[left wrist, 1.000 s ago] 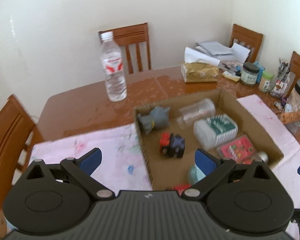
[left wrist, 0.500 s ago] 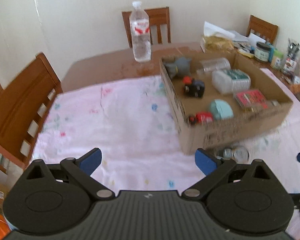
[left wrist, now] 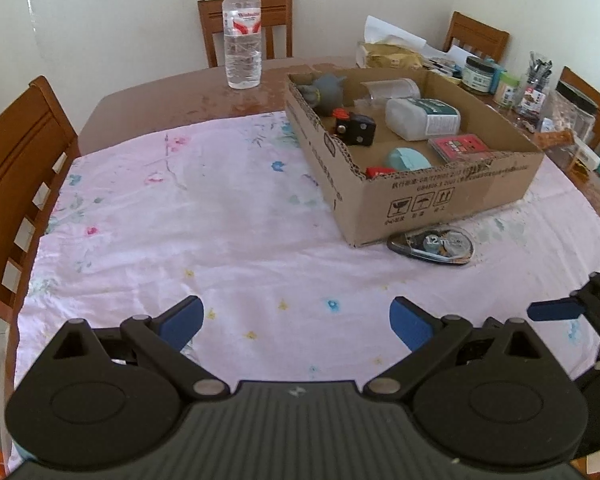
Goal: Organize rigid objects
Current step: 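Grasp the black digital timer with the right tool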
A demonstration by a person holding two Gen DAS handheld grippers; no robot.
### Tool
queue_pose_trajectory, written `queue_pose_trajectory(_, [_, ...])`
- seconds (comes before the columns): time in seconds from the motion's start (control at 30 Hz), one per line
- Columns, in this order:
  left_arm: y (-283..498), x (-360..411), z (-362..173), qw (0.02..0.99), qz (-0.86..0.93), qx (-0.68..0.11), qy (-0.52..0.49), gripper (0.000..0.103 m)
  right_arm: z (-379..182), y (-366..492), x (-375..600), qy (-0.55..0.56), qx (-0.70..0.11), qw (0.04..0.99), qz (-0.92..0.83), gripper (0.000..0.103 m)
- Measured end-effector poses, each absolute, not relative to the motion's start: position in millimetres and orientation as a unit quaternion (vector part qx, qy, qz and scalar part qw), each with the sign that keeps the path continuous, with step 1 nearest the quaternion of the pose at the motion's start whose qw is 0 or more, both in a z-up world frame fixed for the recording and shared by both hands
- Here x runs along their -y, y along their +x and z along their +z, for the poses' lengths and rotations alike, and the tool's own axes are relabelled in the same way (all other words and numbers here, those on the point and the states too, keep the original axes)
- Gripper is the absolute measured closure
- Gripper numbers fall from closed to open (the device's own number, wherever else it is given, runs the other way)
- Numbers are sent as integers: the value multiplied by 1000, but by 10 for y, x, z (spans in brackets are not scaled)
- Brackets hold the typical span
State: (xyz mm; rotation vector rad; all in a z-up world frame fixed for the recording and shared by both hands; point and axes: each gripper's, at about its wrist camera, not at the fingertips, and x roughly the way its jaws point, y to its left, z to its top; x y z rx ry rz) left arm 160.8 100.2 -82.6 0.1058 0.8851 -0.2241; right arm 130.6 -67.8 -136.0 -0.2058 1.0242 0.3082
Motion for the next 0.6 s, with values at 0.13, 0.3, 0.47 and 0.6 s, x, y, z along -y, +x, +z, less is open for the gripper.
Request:
queue_pose_trajectory(0.13, [1597,-1008,-849,895,-112,-430,46,4,-1407,1336,660,-125,-483,854,144,0])
queue_pose_trajectory(0.3, [1580,-952,-913,890,-108,-440,39,4,-1427,1416,823,-101,-490,854,141,0])
queue_pose_trajectory(0.47, [1612,-766,-976,886,-105,-449,40,4,-1418,1450,1066,-99,-494,853,135,0])
queue_pose_trajectory(0.6, [1665,-575,-1036,882,-111,-456,38,4,-1418,1459,1287,-100,-494,853,136,0])
